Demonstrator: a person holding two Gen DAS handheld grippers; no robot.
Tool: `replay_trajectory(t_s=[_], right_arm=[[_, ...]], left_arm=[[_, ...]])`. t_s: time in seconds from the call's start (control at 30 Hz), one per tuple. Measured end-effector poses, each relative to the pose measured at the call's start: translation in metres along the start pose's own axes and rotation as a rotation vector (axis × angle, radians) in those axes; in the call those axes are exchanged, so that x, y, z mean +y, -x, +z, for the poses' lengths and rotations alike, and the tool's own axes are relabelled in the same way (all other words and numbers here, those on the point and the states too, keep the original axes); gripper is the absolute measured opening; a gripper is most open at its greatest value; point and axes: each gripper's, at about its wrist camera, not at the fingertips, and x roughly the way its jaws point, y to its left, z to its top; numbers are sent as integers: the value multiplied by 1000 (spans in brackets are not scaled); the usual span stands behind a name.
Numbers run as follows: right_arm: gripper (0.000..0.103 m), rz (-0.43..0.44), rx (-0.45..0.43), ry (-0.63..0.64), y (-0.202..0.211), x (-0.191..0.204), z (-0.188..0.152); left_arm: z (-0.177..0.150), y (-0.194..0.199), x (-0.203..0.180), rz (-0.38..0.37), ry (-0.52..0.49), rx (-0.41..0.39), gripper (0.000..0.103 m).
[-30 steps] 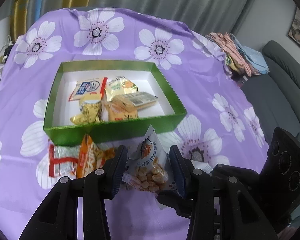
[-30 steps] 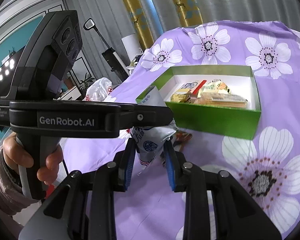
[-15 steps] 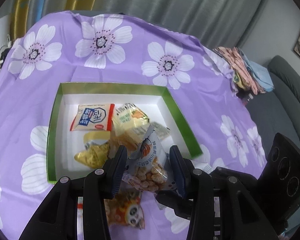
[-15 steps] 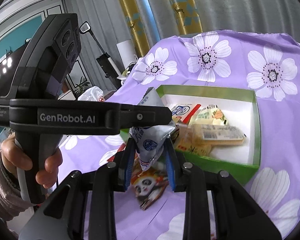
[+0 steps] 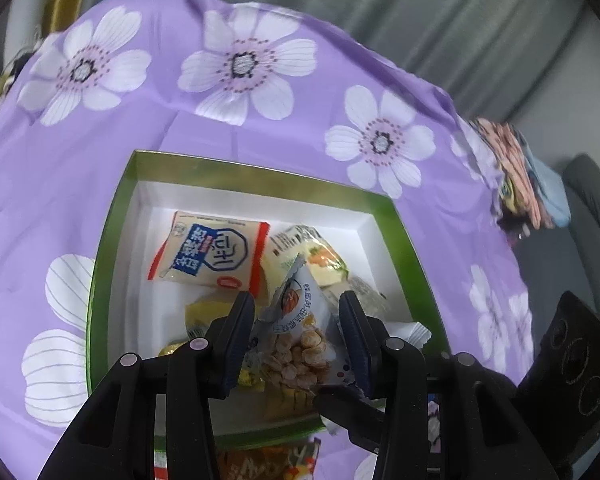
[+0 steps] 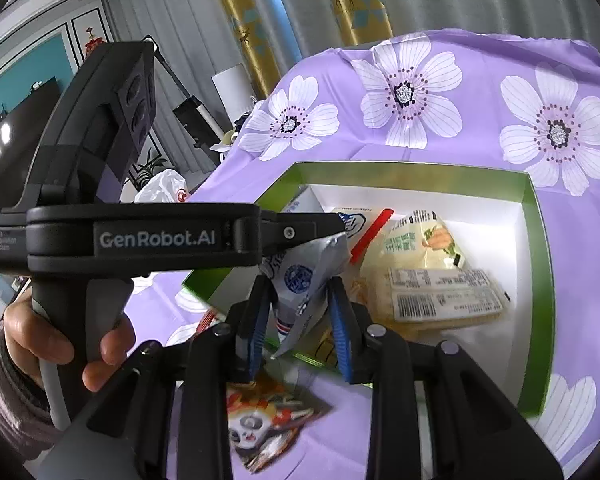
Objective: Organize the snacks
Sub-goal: 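Carry the silver peanut bag over the green box and lower it, then open the right tool to drop the peanut bag into the box, then move the right tool to the orange panda-print bag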
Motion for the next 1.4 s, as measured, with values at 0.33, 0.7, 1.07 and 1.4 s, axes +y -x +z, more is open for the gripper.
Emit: replay_trajectory(t_s=[0.33, 0.7, 1.07, 1.4], right_arm=[[45, -69, 45, -32, -17, -8, 7], [65, -116, -12, -47, 29, -4, -7], [72, -106, -9, -49, 79, 20, -43], [73, -114, 38, -43, 95, 38, -75]], left_arm=[[-2, -6, 3, 53, 15, -1, 45], [-18, 30, -7, 126, -41, -52, 78], [-53, 99, 6, 132, -25, -94, 84], [-108, 121, 36, 144, 79, -63, 84]])
